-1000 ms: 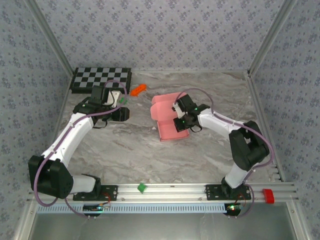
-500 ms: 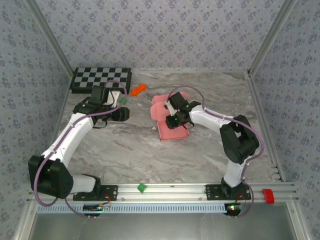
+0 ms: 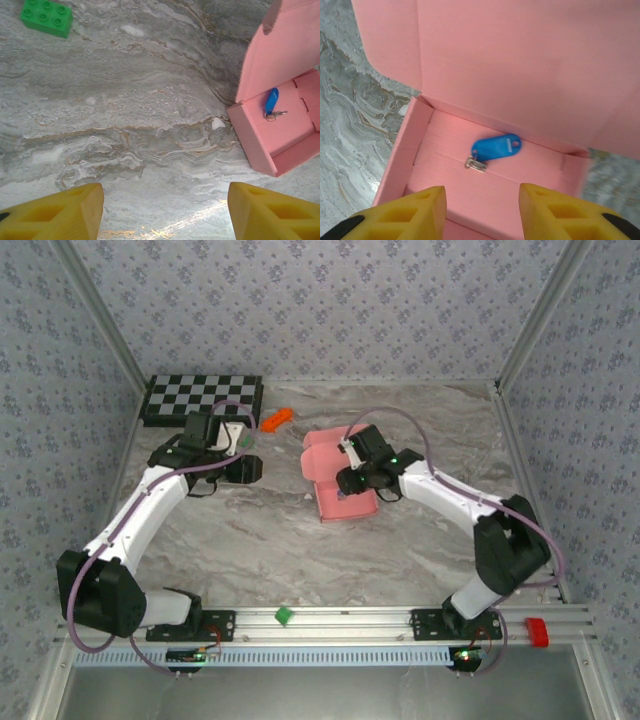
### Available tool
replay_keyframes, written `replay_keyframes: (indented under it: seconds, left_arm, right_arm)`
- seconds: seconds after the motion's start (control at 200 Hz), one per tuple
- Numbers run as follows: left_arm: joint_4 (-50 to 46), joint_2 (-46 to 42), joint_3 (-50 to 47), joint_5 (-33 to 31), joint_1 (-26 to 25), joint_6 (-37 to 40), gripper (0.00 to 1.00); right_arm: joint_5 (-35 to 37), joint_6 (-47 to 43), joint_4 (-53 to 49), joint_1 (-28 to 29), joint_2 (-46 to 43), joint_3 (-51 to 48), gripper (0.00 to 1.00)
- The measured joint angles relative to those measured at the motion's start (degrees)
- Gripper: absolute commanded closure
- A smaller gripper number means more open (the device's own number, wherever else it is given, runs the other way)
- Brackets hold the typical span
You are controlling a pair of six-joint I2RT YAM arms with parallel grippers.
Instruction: Fold the paper box
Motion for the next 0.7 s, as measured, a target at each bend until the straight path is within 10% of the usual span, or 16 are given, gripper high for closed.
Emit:
replay_keyframes:
  seconds: [0.7]
  left_arm:
    - [12.07,21.49,10.60,-0.17,-11.04,-6.36,0.34]
  right_arm:
    - [-16.09,-7.37,1.20,-23.32,0.28,0.87,0.41]
